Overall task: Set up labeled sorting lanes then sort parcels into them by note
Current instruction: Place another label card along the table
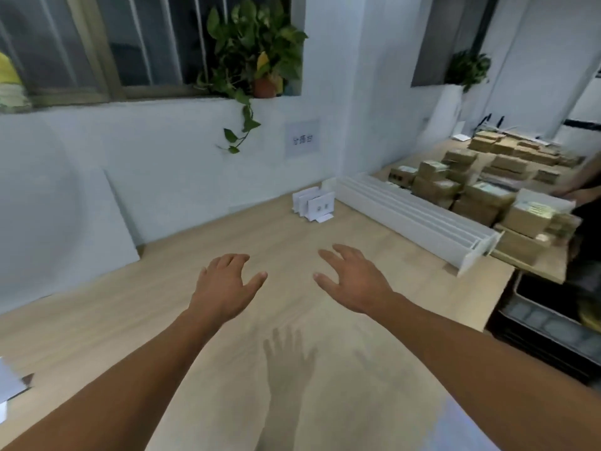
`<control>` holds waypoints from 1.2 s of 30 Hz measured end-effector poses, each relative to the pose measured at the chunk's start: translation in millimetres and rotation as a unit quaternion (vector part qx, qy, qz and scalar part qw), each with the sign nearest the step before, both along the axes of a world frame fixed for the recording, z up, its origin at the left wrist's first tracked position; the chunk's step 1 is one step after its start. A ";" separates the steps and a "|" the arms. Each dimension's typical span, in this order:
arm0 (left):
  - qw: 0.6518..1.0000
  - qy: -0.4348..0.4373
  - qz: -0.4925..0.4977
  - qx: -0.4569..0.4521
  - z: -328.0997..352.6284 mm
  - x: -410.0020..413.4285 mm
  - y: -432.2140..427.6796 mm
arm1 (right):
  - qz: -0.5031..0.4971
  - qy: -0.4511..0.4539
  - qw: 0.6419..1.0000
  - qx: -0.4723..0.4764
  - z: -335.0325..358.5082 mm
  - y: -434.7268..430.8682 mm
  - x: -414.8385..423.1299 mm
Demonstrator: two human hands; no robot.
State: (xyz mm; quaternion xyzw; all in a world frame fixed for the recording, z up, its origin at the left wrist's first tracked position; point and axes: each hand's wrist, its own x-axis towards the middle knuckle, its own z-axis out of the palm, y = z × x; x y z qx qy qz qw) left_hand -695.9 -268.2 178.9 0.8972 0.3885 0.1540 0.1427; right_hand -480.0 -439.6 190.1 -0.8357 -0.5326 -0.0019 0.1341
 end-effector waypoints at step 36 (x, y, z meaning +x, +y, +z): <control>0.985 -0.053 0.159 -0.031 -41.1 537.3 104.1 | 0.125 0.037 0.991 0.017 -16.8 122.9 595.8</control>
